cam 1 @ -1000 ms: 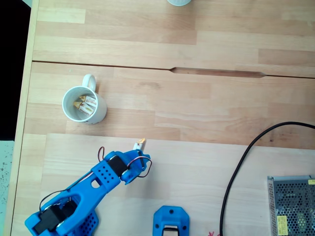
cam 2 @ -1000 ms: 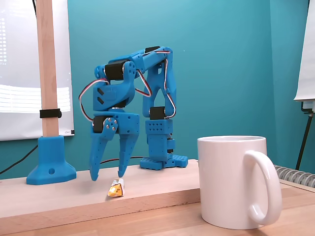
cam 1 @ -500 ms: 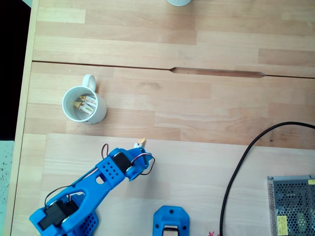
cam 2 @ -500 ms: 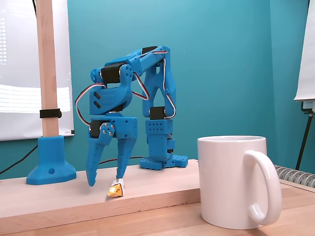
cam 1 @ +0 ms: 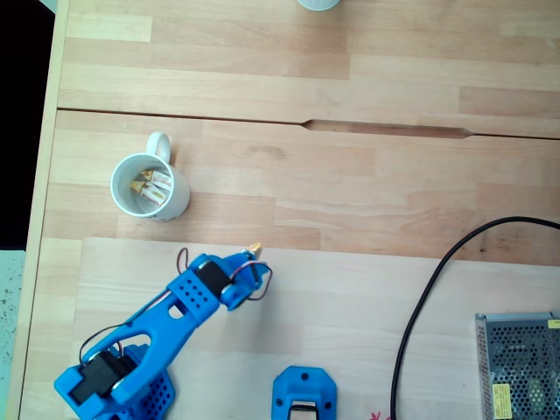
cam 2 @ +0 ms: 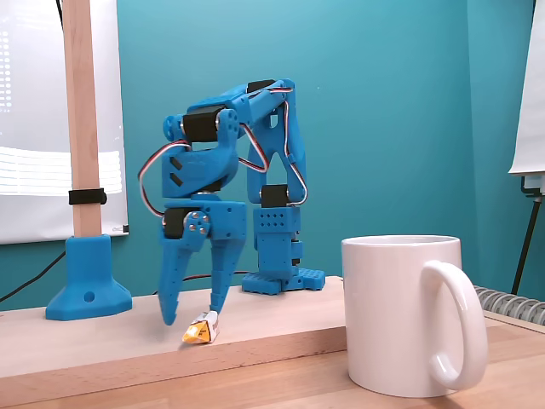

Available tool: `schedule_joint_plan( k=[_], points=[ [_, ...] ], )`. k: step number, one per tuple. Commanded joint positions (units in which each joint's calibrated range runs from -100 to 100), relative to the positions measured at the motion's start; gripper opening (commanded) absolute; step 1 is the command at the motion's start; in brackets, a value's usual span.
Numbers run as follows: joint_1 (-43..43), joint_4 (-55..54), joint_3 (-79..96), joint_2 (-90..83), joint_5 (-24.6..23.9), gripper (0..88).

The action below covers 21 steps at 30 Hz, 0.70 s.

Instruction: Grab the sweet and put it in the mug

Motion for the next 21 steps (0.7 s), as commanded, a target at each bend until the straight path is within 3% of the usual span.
schedule_joint_plan(
  k=[1,21],
  points=[
    [-1.8,0.3,-2.3,-0.2,0.0,23.3],
    [-2.1,0.3,-2.2,0.4,-0.1,22.5]
  ],
)
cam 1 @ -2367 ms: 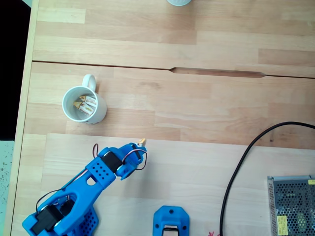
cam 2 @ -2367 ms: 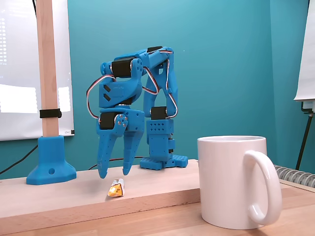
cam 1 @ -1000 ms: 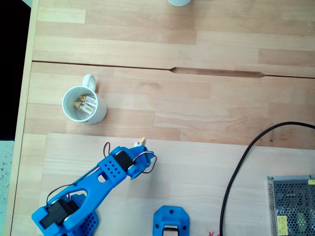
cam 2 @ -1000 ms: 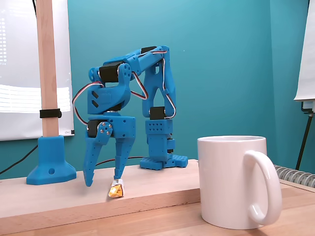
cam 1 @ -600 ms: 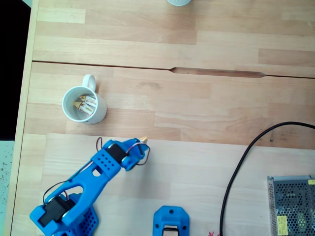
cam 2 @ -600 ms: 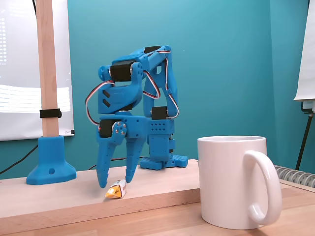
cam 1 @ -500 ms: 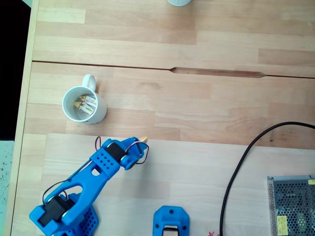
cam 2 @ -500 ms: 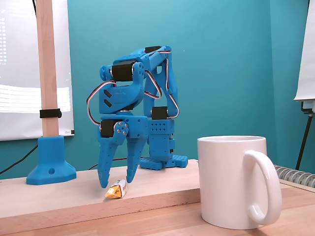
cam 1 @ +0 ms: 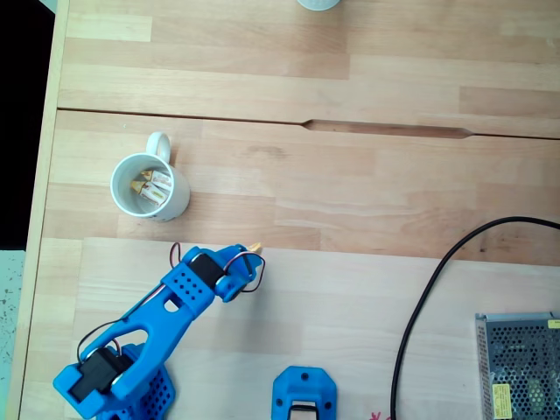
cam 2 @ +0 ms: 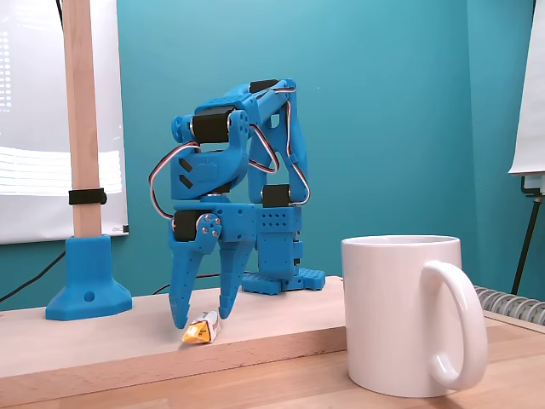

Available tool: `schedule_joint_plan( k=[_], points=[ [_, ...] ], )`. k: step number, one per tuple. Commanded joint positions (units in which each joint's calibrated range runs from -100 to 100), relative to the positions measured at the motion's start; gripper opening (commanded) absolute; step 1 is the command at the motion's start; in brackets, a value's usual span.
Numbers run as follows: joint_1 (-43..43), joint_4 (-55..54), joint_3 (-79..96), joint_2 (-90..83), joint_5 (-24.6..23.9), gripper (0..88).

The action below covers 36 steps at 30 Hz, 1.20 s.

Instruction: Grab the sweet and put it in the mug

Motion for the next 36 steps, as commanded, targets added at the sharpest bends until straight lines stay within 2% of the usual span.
schedule_joint_plan(
  k=[1,12,23,36],
  points=[
    [-0.4,0.3,-2.2,-0.3,-0.1,22.5],
    [-0.4,0.3,-1.7,-0.3,-0.1,22.2],
    [-0.4,0.3,-1.8,-0.3,-0.1,9.5],
    [-0.4,0.3,-1.4,-0.2,-0.1,10.8]
  ],
)
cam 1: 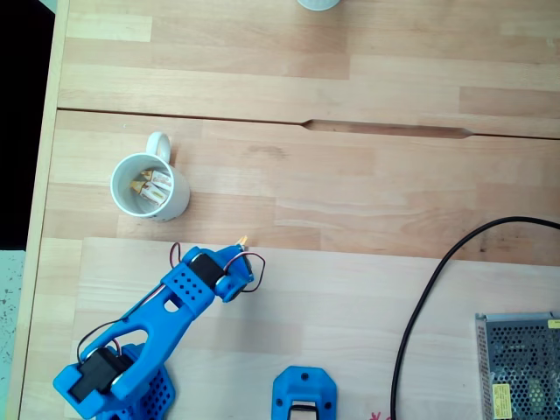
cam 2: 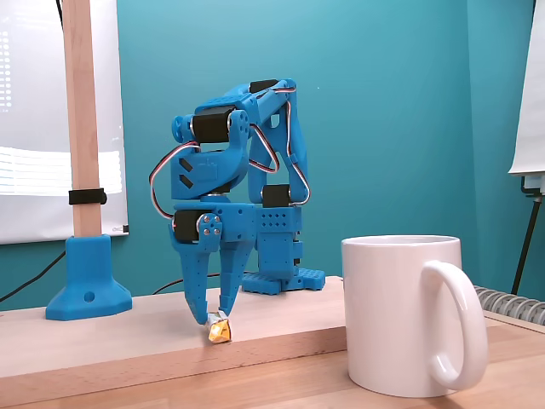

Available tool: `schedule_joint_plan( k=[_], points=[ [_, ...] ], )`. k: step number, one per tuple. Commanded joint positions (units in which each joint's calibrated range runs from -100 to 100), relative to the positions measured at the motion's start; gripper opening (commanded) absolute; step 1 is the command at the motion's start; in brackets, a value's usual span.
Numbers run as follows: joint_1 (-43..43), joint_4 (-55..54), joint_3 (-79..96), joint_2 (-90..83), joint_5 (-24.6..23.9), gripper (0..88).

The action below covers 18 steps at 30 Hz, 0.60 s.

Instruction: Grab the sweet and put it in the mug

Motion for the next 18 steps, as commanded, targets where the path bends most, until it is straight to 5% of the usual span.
schedule_joint_plan(
  k=[1,18],
  points=[
    [-0.4,0.3,-1.4,-0.2,-0.1,10.8],
    [-0.4,2.7,-5.1,4.1,-0.1,10.9]
  ],
)
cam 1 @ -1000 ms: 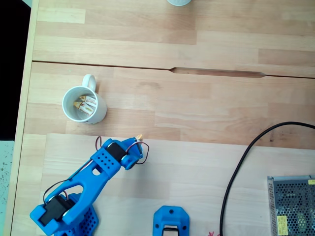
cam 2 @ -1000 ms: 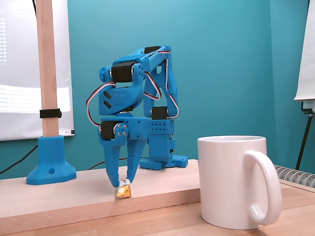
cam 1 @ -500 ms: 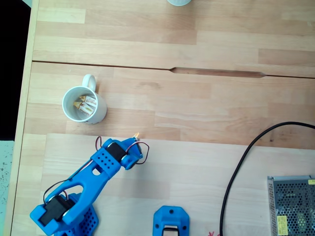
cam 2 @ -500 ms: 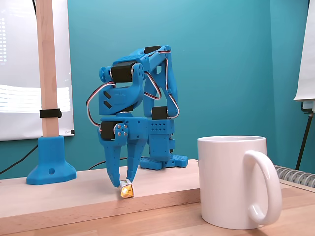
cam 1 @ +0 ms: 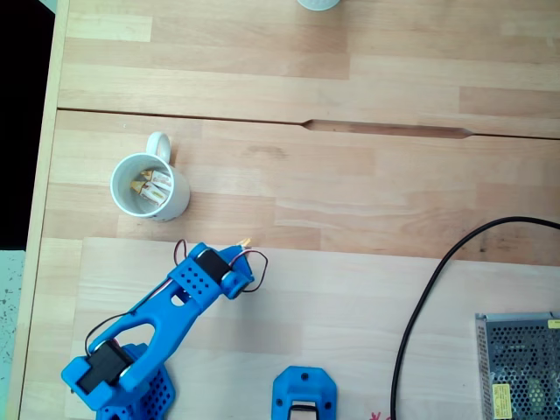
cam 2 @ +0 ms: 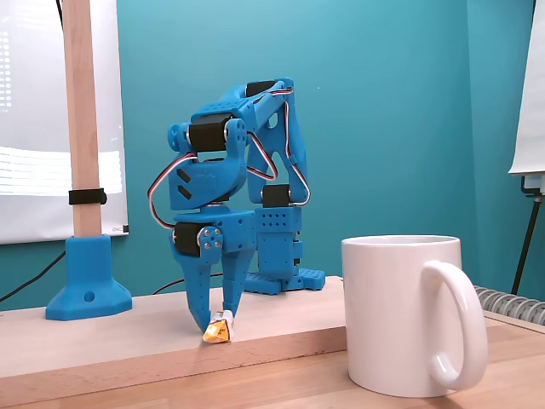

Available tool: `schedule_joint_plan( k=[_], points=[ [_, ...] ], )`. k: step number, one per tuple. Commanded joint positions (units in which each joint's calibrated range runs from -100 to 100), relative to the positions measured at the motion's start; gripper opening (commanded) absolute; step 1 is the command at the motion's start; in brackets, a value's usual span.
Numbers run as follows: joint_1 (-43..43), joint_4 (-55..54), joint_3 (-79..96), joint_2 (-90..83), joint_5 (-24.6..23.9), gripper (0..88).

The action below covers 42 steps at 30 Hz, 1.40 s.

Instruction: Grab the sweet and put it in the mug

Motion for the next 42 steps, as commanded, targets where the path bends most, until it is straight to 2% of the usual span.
schedule_joint_plan(
  k=[1,42],
  points=[
    [-0.4,0.4,-2.8,-1.0,-0.1,10.9],
    [-0.9,-2.2,-2.9,-3.1,0.1,10.9]
  ],
)
